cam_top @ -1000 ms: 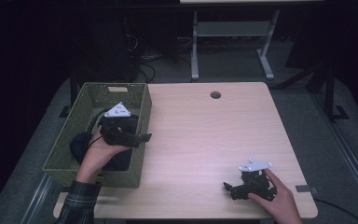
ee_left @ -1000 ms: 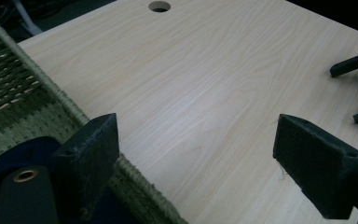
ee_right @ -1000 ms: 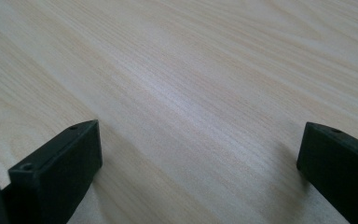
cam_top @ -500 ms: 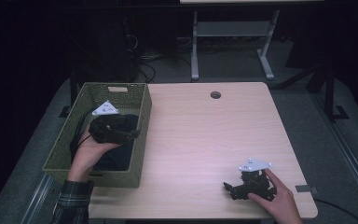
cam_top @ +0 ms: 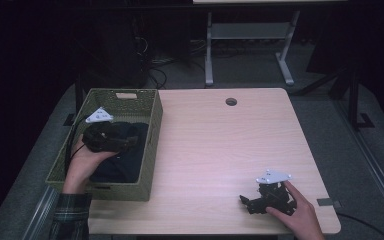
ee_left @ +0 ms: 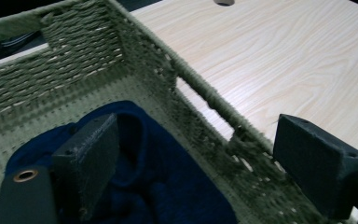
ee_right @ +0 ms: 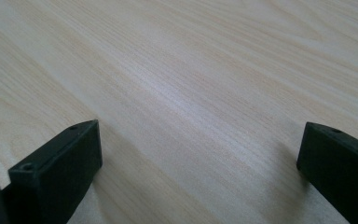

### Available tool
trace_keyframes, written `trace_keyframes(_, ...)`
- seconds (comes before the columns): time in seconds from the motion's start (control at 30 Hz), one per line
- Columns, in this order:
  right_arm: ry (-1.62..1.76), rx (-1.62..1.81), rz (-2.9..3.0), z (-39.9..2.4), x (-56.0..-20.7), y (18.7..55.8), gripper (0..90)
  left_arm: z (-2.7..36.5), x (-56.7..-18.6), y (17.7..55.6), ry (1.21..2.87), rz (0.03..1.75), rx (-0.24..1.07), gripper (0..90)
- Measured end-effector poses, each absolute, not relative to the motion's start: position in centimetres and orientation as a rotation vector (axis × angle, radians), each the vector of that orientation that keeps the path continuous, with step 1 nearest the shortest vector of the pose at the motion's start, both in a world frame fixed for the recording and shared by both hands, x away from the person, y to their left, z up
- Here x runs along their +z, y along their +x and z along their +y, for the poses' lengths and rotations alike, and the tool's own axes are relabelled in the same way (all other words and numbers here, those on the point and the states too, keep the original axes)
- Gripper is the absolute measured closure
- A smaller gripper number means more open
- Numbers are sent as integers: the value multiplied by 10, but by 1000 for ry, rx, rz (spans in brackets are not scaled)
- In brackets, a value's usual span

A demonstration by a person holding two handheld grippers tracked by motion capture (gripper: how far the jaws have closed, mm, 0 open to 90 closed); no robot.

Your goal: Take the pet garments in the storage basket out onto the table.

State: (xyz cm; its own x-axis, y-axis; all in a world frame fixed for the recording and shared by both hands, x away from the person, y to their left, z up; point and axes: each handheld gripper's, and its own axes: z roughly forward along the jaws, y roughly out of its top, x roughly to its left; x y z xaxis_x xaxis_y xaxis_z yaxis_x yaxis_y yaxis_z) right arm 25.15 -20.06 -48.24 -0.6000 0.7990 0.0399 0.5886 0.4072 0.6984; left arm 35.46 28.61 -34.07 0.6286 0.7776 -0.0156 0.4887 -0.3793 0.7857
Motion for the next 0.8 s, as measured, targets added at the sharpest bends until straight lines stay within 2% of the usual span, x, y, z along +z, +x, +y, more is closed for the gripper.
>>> trace_keyframes(0.8, 1207, 992, 2368, -201, -482, 252, 0, 304, -367, 368, 2100, 1101, 464, 141)
